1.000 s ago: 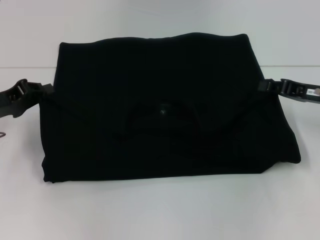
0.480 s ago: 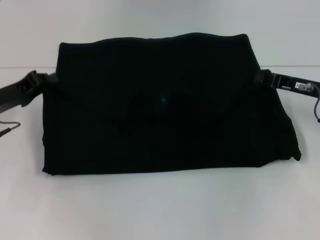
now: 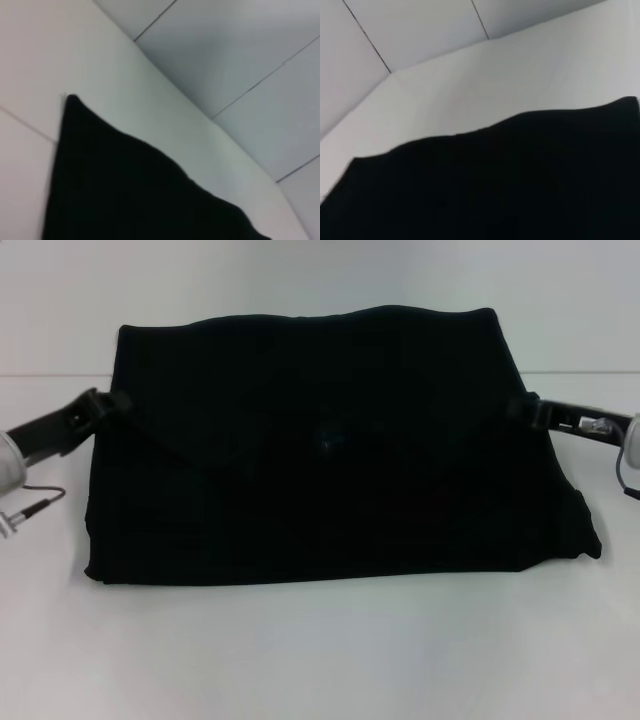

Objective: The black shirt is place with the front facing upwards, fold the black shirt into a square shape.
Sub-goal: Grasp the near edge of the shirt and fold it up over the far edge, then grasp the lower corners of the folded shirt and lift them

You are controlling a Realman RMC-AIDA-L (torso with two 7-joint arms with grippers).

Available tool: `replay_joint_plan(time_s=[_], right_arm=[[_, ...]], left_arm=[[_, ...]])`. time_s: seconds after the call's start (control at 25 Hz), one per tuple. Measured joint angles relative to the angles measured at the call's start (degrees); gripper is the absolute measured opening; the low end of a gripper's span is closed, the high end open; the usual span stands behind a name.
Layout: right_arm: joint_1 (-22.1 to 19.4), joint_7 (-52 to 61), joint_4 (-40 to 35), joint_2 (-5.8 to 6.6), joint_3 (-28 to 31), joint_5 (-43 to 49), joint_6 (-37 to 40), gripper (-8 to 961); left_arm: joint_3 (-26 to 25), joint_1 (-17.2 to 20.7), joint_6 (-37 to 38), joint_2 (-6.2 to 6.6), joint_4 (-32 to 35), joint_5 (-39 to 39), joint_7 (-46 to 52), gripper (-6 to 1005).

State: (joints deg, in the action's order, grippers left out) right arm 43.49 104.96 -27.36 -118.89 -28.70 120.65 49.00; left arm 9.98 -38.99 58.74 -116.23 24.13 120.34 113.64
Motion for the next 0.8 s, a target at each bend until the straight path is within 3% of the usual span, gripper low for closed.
replay_joint_plan(time_s=[0.2,0.36,0.6,0.8], right_arm=[[0.08,-0.57,0.23,-0.63,-3.68,-0.07,-4.35,213],[-0.55,-0.32,0.45,-0.44,-3.64,-0.19,-4.67,222],[-2.76,0.52,0.03,0.24,-2.29,-1.79,-3.65,382],[-6.82,-2.48,-0.8,1.75,-2.12,-10.13,4.87,562]], left_arm=[[-0.02,-0.46,-4.94,-2.28,-0.08,-0.81,-3.25,76],[0.0,-0.46,-7.59,-2.59,-0.91,-0.82,-3.41,170],[0.93,0.59,-9.1,-0.93,-2.05,-0.11,-2.89,342],[2.23,3.1,-2.33,1.51,-2.22,-0.1,0.8,475]])
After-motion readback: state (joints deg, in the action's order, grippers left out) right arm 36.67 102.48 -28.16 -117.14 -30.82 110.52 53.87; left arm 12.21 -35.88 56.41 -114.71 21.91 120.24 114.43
